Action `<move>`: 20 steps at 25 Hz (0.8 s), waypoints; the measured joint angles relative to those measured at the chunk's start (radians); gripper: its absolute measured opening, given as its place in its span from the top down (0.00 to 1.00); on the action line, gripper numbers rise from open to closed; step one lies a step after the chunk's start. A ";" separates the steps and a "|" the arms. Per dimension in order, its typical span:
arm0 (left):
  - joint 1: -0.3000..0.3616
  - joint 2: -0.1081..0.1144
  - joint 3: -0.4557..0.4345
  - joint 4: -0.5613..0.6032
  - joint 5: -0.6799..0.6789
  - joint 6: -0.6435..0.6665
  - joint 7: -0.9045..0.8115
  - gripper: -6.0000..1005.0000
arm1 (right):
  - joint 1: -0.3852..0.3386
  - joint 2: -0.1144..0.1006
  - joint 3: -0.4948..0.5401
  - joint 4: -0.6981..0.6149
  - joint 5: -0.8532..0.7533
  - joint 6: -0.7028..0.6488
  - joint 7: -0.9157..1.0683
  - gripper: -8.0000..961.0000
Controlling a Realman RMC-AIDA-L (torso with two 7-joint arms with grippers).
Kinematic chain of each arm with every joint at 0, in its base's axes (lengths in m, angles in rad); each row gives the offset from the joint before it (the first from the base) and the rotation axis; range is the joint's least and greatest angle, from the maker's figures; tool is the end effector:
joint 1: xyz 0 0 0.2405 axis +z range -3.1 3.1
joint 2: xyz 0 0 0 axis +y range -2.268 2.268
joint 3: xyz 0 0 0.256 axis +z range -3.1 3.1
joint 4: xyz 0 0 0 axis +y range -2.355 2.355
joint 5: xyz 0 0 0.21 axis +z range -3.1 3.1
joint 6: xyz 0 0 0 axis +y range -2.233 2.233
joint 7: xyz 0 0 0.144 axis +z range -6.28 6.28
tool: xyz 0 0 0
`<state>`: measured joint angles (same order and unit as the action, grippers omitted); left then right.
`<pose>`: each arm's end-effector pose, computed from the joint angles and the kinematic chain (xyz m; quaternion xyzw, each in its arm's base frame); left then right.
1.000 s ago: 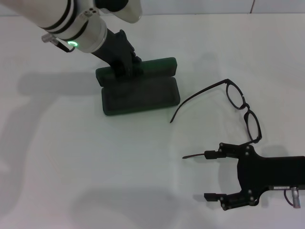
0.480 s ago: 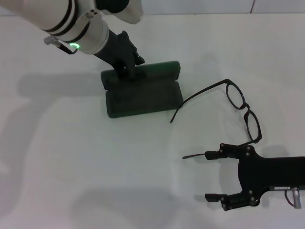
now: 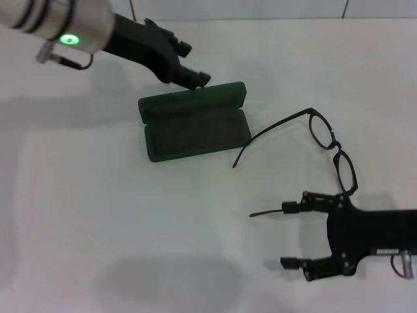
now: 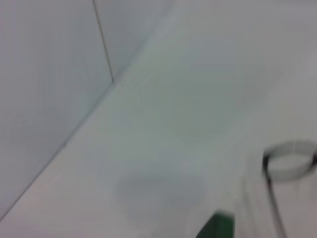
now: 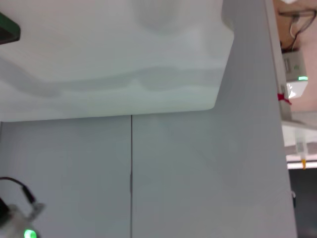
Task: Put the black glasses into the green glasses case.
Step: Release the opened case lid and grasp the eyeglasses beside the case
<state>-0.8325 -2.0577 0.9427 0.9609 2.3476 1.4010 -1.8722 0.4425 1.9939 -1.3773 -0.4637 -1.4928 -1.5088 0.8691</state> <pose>-0.1550 0.4211 0.0175 -0.9752 -0.1490 -0.0165 0.1627 0.2665 0.2740 -0.0522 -0.9699 0.0146 0.2385 0.0474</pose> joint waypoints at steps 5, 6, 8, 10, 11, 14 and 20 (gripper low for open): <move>0.091 0.081 -0.160 -0.146 -0.269 0.103 0.058 0.36 | 0.012 -0.013 0.056 -0.030 0.001 -0.002 0.172 0.09; 0.126 0.096 -0.171 -0.171 -0.323 0.120 0.085 0.33 | 0.012 -0.018 0.071 -0.048 -0.001 -0.003 0.220 0.09; 0.205 0.119 -0.176 -0.203 -0.410 0.161 0.158 0.25 | 0.013 -0.030 0.094 -0.077 -0.004 -0.003 0.311 0.09; 0.293 0.128 -0.176 -0.213 -0.468 0.206 0.245 0.18 | 0.020 -0.053 0.115 -0.110 -0.005 -0.004 0.421 0.09; 0.326 0.129 -0.177 -0.213 -0.481 0.221 0.277 0.16 | 0.027 -0.066 0.123 -0.122 -0.005 -0.004 0.479 0.09; 0.442 0.122 -0.177 -0.206 -0.491 0.262 0.384 0.13 | 0.068 -0.119 0.144 -0.141 -0.022 -0.003 0.658 0.09; 0.540 0.085 -0.171 -0.212 -0.414 0.269 0.509 0.13 | 0.215 -0.205 0.230 -0.157 -0.282 -0.005 1.074 0.09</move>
<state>-0.2921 -1.9724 0.7716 0.7490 1.9335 1.6698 -1.3635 0.6573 1.7894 -1.1472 -0.6205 -1.7751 -1.5137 1.9426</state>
